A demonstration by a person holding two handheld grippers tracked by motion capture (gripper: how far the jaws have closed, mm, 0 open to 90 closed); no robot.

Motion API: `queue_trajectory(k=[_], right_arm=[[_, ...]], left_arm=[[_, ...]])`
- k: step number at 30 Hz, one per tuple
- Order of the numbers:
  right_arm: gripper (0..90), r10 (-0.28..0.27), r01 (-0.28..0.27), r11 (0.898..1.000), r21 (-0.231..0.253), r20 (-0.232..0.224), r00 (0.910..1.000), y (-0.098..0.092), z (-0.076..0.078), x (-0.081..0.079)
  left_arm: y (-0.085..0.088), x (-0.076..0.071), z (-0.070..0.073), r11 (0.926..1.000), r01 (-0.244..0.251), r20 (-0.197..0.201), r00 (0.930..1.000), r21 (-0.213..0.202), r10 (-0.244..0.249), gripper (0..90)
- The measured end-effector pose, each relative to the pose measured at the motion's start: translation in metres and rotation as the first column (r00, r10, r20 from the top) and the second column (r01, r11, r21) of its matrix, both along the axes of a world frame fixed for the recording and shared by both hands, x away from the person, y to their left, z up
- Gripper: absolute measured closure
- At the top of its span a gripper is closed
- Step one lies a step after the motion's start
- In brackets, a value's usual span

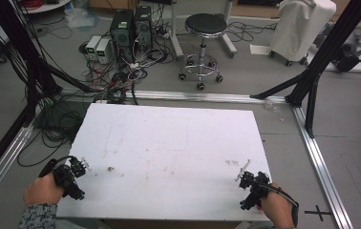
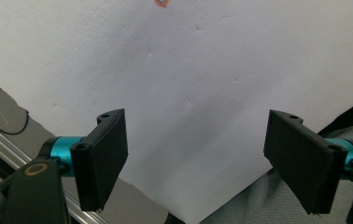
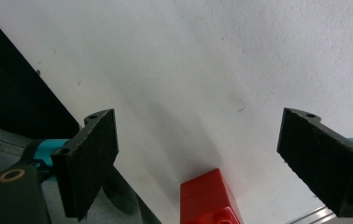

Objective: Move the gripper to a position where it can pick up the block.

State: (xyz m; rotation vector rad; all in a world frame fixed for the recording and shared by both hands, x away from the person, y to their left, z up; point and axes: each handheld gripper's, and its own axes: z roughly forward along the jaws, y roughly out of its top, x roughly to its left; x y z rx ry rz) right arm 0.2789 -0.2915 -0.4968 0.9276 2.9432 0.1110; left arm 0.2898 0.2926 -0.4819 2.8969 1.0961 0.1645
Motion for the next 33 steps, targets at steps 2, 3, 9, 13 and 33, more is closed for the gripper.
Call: queue_trajectory(k=[2, 3, 9, 13, 33], right_arm=[[11.9, 0.003, -0.003, 1.0, 0.001, 0.001, 1.0, 0.0, 0.0, 0.0], [11.9, 0.002, -0.002, 1.0, 0.0, 0.0, 1.0, 0.0, 0.0, 0.0], [11.9, 0.001, -0.002, 1.0, 0.008, 0.013, 0.9999, -0.002, 0.003, 0.0], [11.9, 0.002, -0.003, 1.0, 0.008, 0.015, 0.9999, -0.003, 0.003, 0.0], [11.9, 0.039, -0.041, 0.998, 0.037, 0.067, 0.997, -0.021, 0.015, -0.002]], left_arm=[[0.0, 0.0, 0.0, 1.0, -0.001, 0.0, 1.0, 0.0, 0.001, 21.9], [0.0, 0.0, 0.0, 1.0, -0.003, 0.003, 1.0, 0.0, 0.003, 21.9], [0.0, 0.0, 0.0, 0.9999, -0.01, 0.006, 0.9999, -0.004, 0.01, 21.9], [0.0, 0.0, 0.0, 1.0, -0.004, 0.003, 1.0, -0.003, 0.004, 21.9], [0.0, 0.0, -0.001, 0.9999, -0.014, 0.007, 0.9999, -0.006, 0.014, 21.9]])
